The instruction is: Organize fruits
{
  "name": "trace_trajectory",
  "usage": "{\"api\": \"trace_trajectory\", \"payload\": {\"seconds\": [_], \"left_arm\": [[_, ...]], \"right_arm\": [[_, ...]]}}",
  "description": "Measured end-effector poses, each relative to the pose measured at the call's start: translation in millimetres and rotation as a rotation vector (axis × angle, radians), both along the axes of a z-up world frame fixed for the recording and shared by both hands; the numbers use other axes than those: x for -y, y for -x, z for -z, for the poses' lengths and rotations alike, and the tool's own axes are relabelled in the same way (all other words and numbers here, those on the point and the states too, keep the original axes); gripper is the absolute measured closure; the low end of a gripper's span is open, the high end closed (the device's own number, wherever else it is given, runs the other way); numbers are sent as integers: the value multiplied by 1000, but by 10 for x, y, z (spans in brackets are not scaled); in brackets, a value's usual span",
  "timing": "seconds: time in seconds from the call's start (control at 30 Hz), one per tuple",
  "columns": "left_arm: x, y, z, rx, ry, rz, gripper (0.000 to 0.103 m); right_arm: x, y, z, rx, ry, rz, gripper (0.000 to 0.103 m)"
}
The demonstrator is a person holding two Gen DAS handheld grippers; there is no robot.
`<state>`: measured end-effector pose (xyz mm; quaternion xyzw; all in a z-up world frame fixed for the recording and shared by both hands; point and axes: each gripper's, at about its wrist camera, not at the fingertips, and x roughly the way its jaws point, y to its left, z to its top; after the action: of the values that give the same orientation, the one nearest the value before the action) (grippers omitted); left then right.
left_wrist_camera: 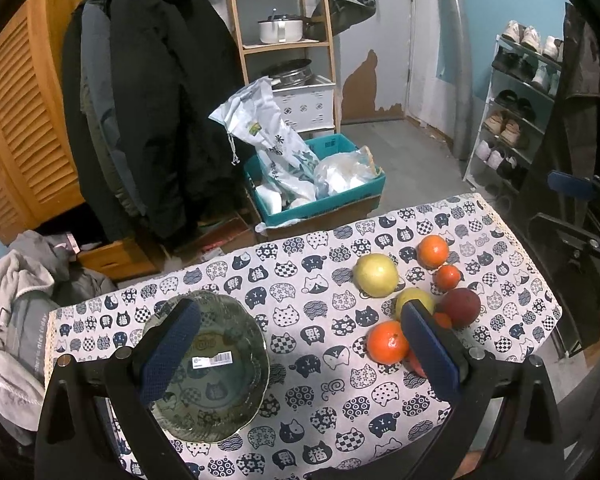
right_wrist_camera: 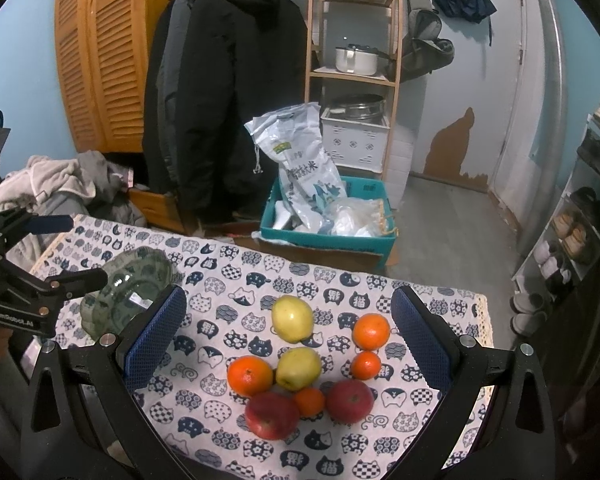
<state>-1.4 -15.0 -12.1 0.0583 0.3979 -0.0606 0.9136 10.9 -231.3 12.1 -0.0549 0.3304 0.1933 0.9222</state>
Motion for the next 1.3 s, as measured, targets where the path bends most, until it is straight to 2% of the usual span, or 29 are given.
{"api": "trace_trajectory", "payload": {"seconds": [0.63,1.1,1.3], "left_arm": [[59,-23,18,-6,11,36,1],[157,-80,157,-39,5,55,1],[184,-168,271,-75,28,65,1]], "right_arm": [[-12,23,25,-4,6,1,3],[150,-23,58,-26,0,17,3],[270,-94,142,-56,-2,39,3]]}}
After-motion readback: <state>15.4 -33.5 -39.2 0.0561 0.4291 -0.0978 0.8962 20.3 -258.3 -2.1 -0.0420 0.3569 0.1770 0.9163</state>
